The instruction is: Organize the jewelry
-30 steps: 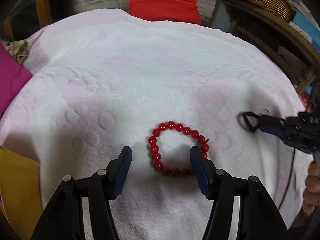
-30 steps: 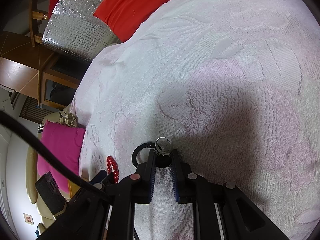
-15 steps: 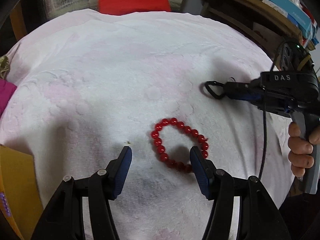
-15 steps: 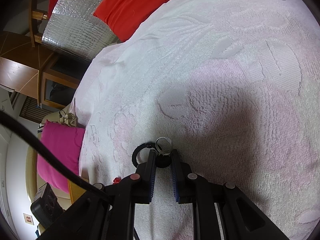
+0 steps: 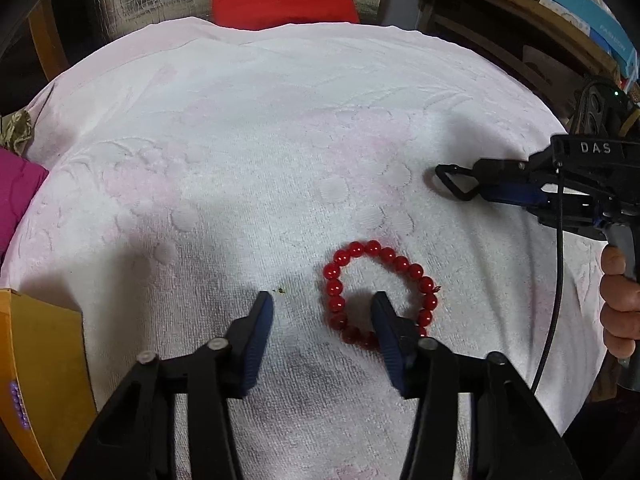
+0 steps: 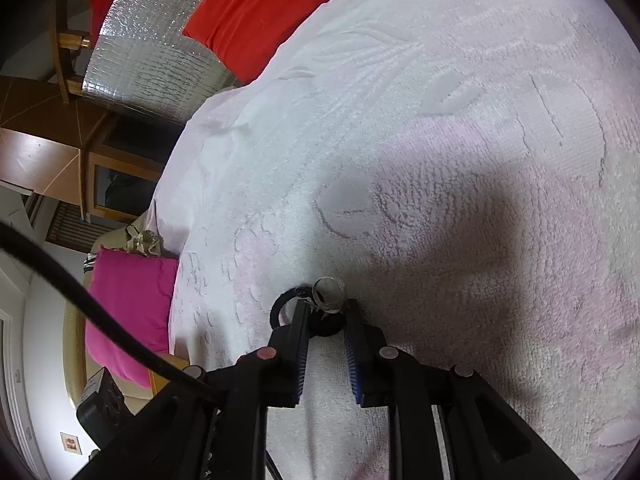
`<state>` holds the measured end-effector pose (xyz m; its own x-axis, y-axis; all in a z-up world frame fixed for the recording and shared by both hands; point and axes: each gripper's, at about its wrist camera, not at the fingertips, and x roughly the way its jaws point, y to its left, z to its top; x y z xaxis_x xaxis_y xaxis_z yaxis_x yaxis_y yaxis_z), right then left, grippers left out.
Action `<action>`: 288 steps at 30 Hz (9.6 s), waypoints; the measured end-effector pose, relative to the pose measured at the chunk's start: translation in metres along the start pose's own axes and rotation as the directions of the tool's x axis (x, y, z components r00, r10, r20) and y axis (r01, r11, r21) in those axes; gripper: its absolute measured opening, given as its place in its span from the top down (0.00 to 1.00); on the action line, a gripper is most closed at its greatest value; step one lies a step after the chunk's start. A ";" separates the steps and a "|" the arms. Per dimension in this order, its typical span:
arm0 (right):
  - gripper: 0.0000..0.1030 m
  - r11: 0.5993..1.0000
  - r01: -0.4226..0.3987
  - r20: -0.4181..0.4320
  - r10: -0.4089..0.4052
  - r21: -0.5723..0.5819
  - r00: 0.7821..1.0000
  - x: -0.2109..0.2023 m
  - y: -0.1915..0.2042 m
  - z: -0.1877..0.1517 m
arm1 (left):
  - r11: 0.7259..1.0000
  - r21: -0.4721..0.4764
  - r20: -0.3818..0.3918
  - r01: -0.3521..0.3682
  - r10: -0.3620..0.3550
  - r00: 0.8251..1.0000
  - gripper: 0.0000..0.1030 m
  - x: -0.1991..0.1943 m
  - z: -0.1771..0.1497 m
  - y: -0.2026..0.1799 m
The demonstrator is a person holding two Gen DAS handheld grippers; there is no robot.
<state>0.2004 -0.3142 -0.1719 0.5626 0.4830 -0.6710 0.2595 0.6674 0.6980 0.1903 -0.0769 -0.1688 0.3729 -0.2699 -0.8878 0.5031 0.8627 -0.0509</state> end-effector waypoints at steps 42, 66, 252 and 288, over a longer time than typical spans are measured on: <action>0.82 0.966 0.224 0.104 -0.211 -0.131 0.972 -0.047 0.005 -0.044 | 0.986 0.127 0.063 0.112 -0.120 0.991 0.52 -0.058 -0.032 -0.038; 0.69 0.980 0.195 0.082 -0.193 -0.024 0.978 -0.059 -0.014 -0.034 | 0.987 0.081 0.017 0.136 -0.137 0.990 0.89 -0.031 -0.029 -0.026; 0.51 0.607 -0.233 -0.189 0.137 -0.759 0.972 0.136 0.304 -0.271 | 0.730 -0.435 -0.031 -0.527 0.573 0.819 0.63 -0.188 -0.245 0.150; 0.32 0.484 0.096 0.195 0.159 -0.870 0.968 -0.156 0.251 -0.362 | 0.536 -0.527 0.244 -0.660 0.839 0.487 0.15 -0.385 -0.261 -0.006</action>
<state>-0.1059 -0.0165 0.0176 0.7388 0.4630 -0.4898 -0.5033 0.8623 0.0559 -0.1593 0.1335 0.0540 0.7936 0.4881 -0.3633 -0.3873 0.8657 0.3170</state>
